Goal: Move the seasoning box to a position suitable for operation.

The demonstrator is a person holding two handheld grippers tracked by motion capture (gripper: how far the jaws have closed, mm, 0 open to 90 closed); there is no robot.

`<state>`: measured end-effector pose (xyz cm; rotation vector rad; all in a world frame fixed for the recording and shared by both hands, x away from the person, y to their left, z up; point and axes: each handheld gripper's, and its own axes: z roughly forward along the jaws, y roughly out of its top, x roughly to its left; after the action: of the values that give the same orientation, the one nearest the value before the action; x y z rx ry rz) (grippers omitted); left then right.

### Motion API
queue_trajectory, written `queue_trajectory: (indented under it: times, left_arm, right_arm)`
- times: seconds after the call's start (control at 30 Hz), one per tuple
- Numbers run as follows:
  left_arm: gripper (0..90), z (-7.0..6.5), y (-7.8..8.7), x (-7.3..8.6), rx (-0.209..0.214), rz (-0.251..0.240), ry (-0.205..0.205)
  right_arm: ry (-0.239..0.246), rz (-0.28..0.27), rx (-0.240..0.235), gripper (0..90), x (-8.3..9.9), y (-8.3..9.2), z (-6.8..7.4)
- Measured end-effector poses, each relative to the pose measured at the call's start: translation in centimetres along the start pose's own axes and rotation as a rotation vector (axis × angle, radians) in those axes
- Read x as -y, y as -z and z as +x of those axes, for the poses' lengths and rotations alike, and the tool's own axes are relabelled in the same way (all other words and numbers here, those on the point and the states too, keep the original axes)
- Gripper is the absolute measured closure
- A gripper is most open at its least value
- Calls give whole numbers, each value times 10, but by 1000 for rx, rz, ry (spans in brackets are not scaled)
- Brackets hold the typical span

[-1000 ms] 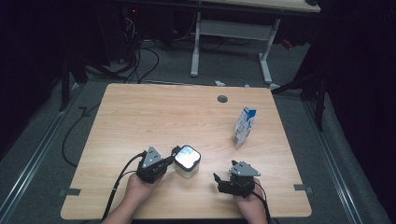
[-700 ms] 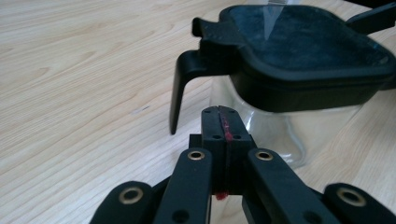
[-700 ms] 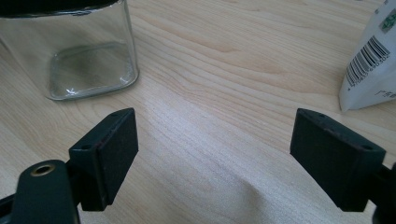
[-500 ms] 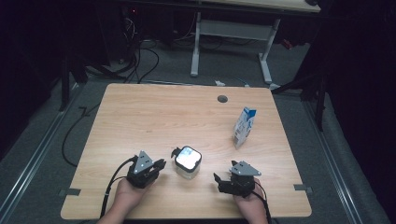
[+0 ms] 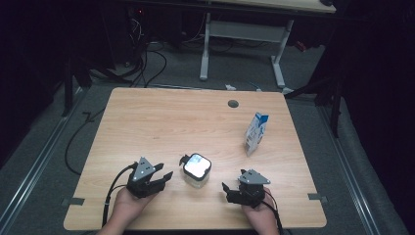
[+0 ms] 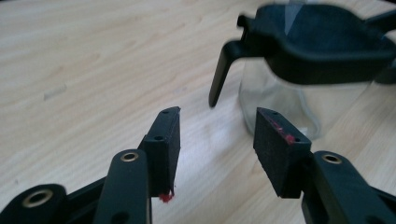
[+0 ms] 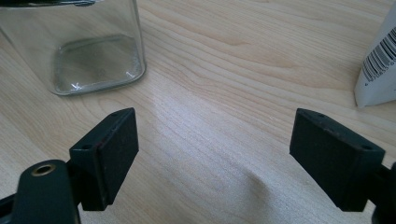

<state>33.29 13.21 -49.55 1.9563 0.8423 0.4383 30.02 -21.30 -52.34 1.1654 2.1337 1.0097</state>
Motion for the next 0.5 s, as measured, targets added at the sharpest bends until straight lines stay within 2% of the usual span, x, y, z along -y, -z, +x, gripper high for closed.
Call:
queue_trajectory:
  times: [0.13,0.23,0.5]
  left_arm:
    - [589,-1,-1,-11,6,-28,1]
    - [681,-1,-1,-17,10,-55,9]
    - [816,0,-7,-32,29,-70,18]
  right_arm:
    - [-7,2,1,154,0,0,0]
    - [-6,-1,1,153,1,0,-1]
    - [-11,-12,3,153,1,2,-3]
